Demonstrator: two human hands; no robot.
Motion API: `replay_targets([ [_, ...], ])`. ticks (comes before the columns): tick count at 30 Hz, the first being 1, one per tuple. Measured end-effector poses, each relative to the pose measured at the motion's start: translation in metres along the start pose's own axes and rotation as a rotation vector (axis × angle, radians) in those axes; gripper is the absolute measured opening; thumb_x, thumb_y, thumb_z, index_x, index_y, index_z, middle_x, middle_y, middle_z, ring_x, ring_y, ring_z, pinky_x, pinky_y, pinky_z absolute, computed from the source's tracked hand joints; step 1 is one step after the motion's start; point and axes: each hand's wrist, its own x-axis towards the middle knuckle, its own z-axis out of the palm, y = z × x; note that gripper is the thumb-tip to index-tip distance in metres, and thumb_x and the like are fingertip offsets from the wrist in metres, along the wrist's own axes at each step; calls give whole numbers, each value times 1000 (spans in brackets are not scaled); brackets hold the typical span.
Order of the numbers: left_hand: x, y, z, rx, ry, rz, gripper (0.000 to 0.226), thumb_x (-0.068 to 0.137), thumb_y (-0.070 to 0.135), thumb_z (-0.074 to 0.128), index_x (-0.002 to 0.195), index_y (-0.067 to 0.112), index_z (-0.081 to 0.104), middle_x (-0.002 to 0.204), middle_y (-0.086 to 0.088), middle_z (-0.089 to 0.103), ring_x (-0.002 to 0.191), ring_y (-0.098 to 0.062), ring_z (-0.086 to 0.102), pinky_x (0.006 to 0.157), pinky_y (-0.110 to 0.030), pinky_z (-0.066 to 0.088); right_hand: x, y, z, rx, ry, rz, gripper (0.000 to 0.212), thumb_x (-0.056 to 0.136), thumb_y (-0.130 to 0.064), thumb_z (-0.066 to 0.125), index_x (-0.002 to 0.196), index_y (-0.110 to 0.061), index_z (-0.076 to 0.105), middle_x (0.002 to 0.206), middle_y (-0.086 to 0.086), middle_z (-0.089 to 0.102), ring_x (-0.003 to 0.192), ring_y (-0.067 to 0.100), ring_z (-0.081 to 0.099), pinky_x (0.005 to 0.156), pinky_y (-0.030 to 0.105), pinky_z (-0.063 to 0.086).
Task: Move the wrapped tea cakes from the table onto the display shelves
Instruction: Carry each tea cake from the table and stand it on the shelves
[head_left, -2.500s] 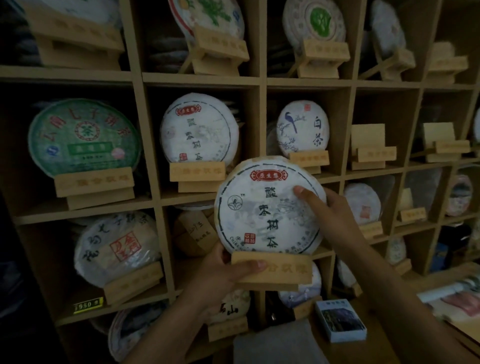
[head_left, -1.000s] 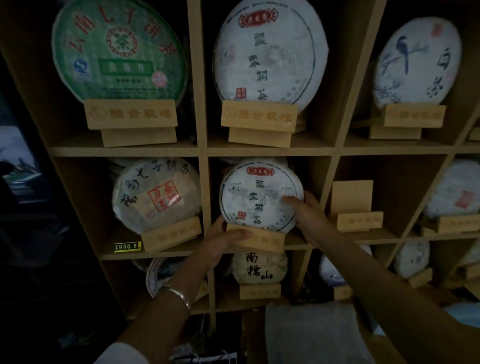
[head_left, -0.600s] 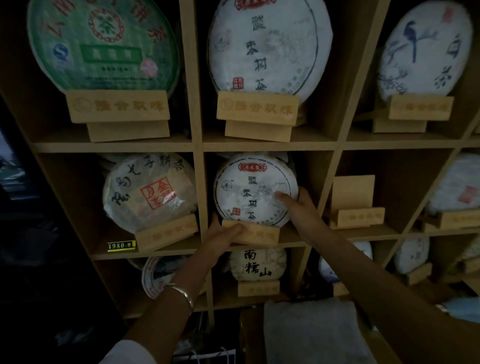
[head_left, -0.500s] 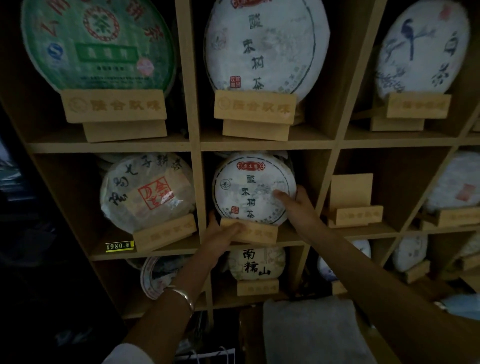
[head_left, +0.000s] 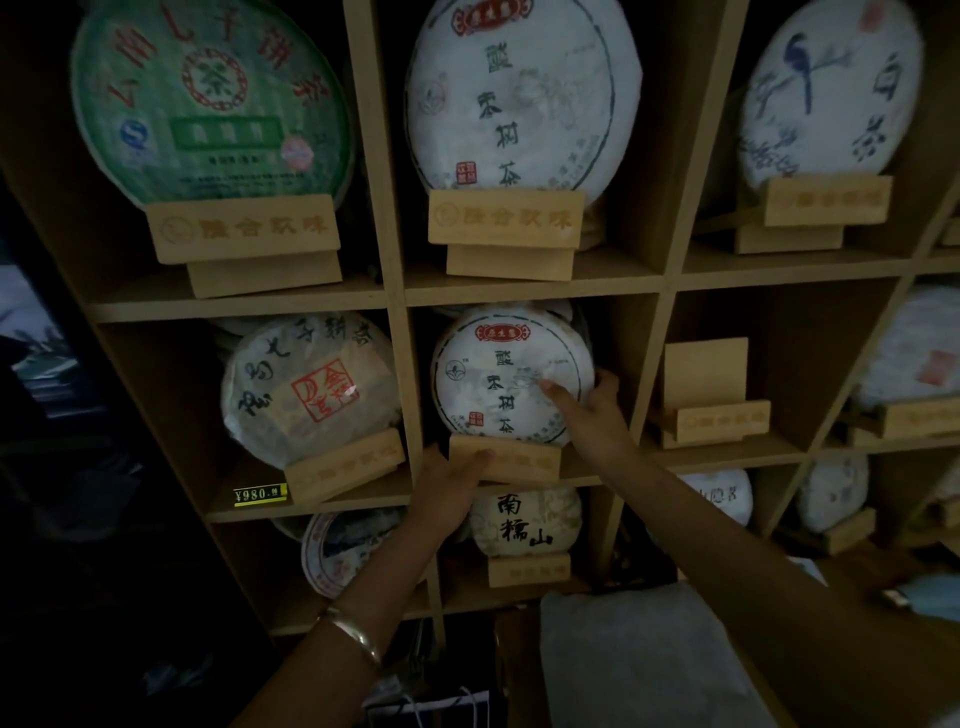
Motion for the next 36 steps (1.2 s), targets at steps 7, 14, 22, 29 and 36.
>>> replay_targets([
  [7, -24, 14, -14, 468, 65, 23, 57, 92, 38, 60, 136, 8, 40, 137, -13, 51, 118, -27, 53, 90, -30, 46, -15, 4, -24, -72, 18, -54, 79, 91, -26, 68, 148, -8, 16, 148, 17, 41, 130, 25, 48, 107, 43, 45],
  [14, -47, 46, -3, 626, 109, 405, 37, 92, 24, 61, 123, 8, 49, 120, -11, 54, 100, -21, 54, 73, -29, 46, -47, -7, -60, -349, 72, -235, 57, 92, 1, 61, 141, 2, 33, 134, 14, 50, 123, 27, 51, 104, 46, 46],
  [22, -77, 65, 94, 684, -198, 644, 40, 89, 27, 61, 123, 10, 51, 118, -12, 54, 105, -30, 57, 83, -40, 51, -119, -10, -169, -651, 232, -207, 49, 94, -5, 60, 138, 0, 40, 134, 21, 51, 122, 35, 52, 93, 31, 40],
  [29, -154, 107, 216, 619, -538, 842, 47, 91, 31, 61, 131, 12, 45, 132, -14, 50, 119, -31, 50, 89, -36, 44, -240, -36, -296, -847, 524, -8, 52, 93, -10, 62, 140, -2, 40, 134, 21, 52, 122, 36, 53, 89, 34, 43],
  [36, -318, 152, 324, 468, -868, 1067, 42, 91, 36, 59, 125, 14, 47, 120, -11, 55, 105, -31, 55, 78, -35, 45, -430, -77, -398, -957, 878, 179, 48, 89, -16, 65, 133, -13, 48, 126, 10, 56, 114, 29, 59, 88, 32, 46],
])
